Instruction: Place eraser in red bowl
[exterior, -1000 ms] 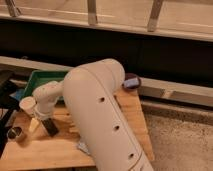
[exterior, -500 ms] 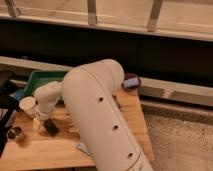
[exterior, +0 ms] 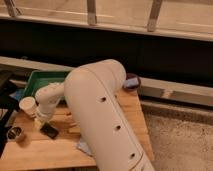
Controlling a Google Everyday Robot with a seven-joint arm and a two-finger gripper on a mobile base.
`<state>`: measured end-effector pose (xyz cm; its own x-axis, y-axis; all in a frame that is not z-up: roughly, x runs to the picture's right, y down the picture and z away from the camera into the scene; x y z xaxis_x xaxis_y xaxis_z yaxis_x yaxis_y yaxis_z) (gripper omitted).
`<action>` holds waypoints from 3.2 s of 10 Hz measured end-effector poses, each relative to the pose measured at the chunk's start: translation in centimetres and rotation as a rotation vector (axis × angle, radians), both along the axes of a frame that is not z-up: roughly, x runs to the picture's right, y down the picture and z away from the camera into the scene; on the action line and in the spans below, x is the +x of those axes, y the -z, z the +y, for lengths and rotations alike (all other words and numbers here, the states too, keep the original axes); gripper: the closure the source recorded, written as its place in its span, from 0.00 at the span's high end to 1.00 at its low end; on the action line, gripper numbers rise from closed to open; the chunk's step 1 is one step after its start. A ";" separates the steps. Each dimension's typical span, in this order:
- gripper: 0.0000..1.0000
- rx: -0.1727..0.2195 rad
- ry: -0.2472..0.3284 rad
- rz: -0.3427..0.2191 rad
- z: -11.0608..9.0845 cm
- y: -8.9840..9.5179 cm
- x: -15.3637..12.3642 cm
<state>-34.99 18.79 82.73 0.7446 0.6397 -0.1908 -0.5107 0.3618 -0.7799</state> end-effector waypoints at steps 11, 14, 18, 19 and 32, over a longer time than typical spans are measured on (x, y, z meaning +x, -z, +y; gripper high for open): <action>0.00 0.174 -0.204 -0.169 -16.1 2.6 8.9; 0.00 0.176 -0.209 -0.161 -16.9 2.1 9.8; 0.00 0.179 -0.211 -0.158 -16.9 2.0 9.8; 0.00 0.189 -0.219 -0.145 -17.1 2.0 10.0; 0.00 0.293 -0.348 -0.007 -31.3 -6.5 21.8</action>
